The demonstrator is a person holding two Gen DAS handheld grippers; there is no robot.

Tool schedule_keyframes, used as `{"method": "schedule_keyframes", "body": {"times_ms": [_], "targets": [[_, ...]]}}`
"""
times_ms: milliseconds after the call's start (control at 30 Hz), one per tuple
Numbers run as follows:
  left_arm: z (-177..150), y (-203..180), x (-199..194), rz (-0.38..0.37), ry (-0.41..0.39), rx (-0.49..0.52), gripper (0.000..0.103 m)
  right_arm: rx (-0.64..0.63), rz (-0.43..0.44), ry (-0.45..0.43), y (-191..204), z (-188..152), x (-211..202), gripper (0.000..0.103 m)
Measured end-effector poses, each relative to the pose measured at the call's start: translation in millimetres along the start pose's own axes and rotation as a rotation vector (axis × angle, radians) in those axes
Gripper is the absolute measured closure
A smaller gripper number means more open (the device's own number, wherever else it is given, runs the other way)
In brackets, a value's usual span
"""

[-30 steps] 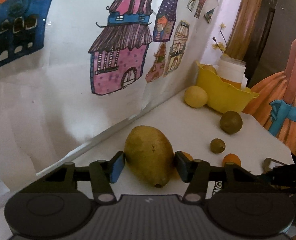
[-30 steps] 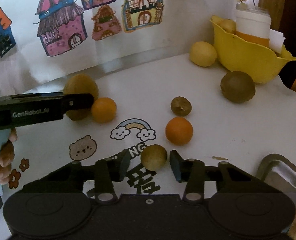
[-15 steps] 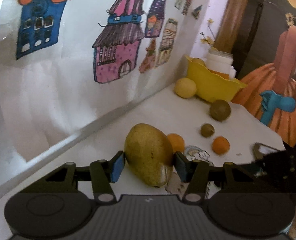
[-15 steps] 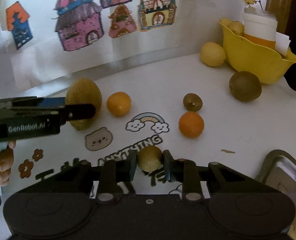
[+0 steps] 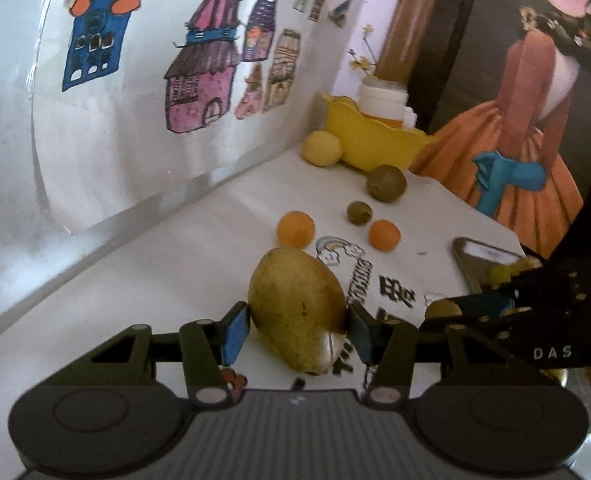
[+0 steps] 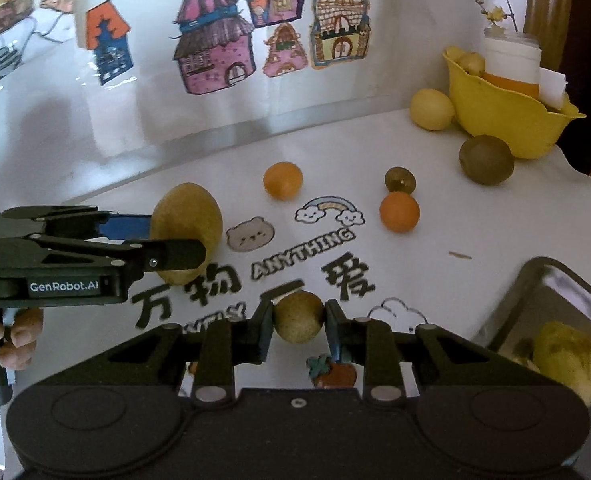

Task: Organize fruits
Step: 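Carry the pear in the left tool and small fruit in the right tool to the tray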

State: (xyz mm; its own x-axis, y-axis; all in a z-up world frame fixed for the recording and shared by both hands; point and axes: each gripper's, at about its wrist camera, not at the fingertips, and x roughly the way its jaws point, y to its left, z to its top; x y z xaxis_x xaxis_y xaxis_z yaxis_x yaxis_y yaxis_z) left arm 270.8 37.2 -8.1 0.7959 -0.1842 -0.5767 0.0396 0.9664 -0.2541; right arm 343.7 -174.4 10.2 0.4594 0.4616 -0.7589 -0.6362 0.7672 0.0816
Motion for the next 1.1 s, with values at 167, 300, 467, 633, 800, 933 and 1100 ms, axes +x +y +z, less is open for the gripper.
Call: {"method": "schedule_keyframes", "body": {"times_ms": [167,300,467,633,800,933,1100], "targets": [[4,-7,3,0.009,0.023,0.045,0.045,-0.002,-0.002,0.003,2,-7,-6,0.073],[10,-10,12,0.007,0.025,0.044,0.045,0.006,-0.004,0.003,0,-9,-4,0.073],[12,-11,24,0.009,0.034,0.048,0.045,0.014,-0.004,0.012,-4,-11,3,0.073],[11,-11,26,0.006,0.031,0.050,0.045,0.025,0.000,0.019,-7,-15,8,0.073],[9,-9,21,-0.024,0.048,0.015,0.045,0.037,0.008,0.005,-7,-16,4,0.073],[5,-19,13,-0.037,0.052,0.025,0.045,0.043,0.010,-0.029,-7,-17,-13,0.073],[8,-38,-1,-0.069,0.029,0.041,0.045,0.053,-0.014,-0.075,-13,-21,-43,0.073]]}}
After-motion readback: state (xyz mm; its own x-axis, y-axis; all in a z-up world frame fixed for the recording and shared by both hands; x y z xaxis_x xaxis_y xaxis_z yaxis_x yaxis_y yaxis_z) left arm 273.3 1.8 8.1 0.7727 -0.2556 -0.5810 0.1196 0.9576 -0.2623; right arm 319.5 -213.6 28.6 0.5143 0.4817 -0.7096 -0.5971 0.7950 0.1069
